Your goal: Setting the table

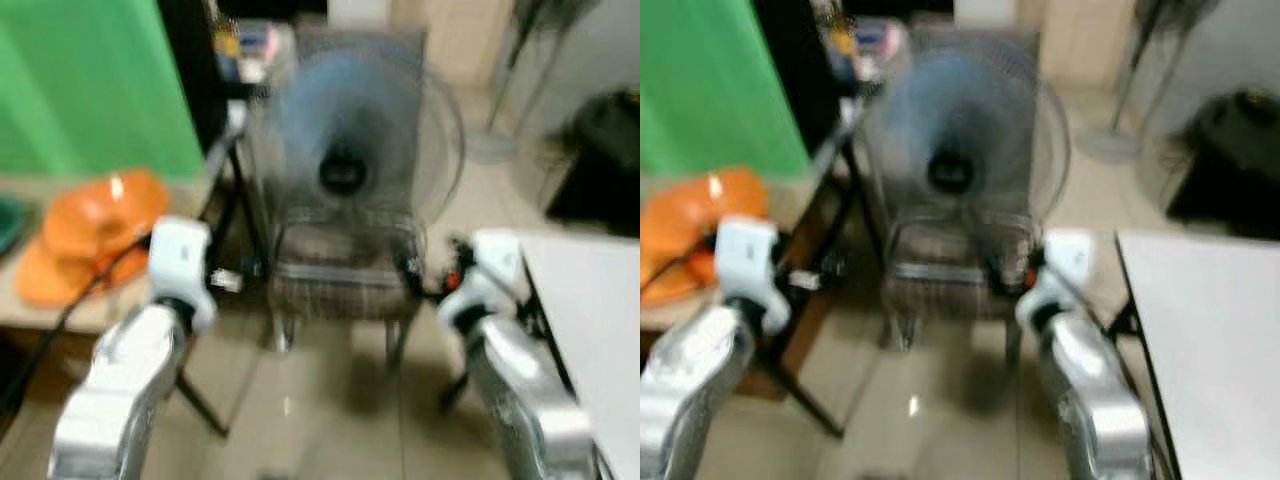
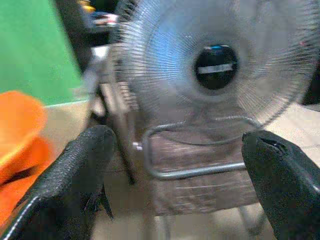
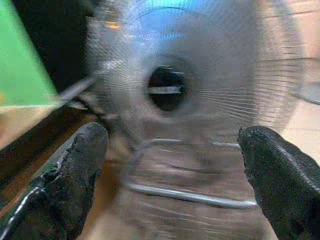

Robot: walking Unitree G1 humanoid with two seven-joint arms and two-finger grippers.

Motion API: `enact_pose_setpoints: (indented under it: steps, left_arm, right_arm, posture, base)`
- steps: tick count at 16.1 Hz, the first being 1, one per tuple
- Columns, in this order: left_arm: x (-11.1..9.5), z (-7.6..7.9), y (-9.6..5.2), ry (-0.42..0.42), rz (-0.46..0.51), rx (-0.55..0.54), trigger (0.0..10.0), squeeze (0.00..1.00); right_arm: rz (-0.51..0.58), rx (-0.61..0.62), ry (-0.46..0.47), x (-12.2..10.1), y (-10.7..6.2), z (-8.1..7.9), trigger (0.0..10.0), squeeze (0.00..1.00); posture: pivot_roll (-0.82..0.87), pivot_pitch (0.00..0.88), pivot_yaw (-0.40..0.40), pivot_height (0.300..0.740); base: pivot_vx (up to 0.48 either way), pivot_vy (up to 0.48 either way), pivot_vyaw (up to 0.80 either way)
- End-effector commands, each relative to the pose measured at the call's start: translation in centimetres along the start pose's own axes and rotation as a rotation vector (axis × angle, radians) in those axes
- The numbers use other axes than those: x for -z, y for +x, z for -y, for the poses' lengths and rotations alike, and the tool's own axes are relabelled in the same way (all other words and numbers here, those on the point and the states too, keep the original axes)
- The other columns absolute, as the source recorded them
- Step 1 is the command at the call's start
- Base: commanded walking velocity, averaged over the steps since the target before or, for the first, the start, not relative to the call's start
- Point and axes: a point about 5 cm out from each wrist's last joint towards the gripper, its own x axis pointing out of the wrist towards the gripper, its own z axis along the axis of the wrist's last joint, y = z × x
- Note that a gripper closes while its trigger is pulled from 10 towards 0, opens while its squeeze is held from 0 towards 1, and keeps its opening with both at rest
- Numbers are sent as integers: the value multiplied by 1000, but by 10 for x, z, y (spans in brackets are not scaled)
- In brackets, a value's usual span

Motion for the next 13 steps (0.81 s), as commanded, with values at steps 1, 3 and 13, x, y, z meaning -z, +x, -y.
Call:
enact_pose_setpoints:
  steps: [1,3,13]
  left_arm:
    - [-2,2,-1,14,13,7,10000,0]
    - [-4,2,-2,21,22,4,10000,0]
    - [-12,2,-2,32,82,25,10000,0]
  right_arm:
    - [2,6,7,-1,-1,3,10000,1000]
    - [-1,-6,19,0,-1,1,10000,1000]
    - [-15,-165,-15,-3,7,-8,10000,1000]
  posture:
    - [167,0,40,740]
    - [171,0,39,740]
    - [177,0,40,740]
  base:
    - [0,0,581]
    - [0,0,800]
    - [29,0,800]
